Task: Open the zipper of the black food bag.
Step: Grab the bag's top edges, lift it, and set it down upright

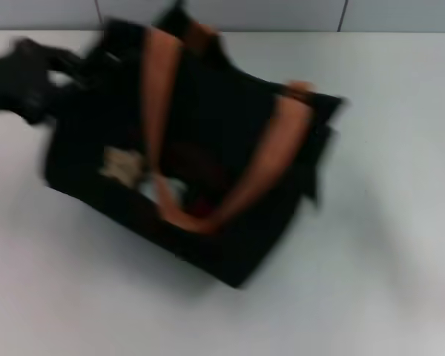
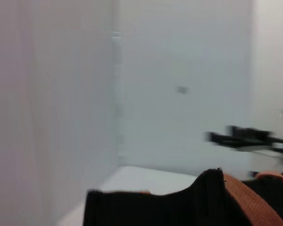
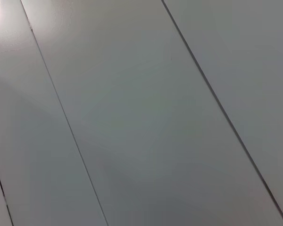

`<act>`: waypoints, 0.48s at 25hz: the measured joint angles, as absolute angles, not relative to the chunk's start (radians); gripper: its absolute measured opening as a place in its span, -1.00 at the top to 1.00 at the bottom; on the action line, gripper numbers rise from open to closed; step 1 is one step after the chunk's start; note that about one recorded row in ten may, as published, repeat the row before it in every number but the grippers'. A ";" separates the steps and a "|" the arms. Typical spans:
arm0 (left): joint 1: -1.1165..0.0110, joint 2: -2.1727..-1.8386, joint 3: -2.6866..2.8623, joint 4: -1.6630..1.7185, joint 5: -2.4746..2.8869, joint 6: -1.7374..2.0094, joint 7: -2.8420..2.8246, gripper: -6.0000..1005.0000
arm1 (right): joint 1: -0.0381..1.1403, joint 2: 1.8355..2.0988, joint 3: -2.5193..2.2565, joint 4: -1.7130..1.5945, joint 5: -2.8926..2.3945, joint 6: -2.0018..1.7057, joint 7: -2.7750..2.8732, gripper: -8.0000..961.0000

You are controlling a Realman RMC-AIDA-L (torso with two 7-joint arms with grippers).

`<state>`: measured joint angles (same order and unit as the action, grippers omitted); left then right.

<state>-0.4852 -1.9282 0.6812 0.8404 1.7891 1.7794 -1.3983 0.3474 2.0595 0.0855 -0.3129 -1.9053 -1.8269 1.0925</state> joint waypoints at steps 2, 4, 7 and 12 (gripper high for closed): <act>-0.495 -1.874 0.608 0.794 1.778 1.795 -1.401 0.78 | 0.352 2.059 0.083 -0.313 -1.905 -1.828 1.093 -0.66; -0.499 -1.851 0.555 0.811 1.748 1.837 -1.424 0.78 | 0.357 2.060 0.083 -0.313 -1.905 -1.833 1.094 -0.66; -0.496 -1.883 0.551 0.953 1.685 1.919 -1.472 0.78 | 0.358 2.061 0.083 -0.313 -1.905 -1.835 1.094 -0.66; -0.515 -2.016 0.754 1.130 1.741 1.905 -1.492 0.79 | 0.356 2.063 0.082 -0.313 -1.905 -1.829 1.091 -0.66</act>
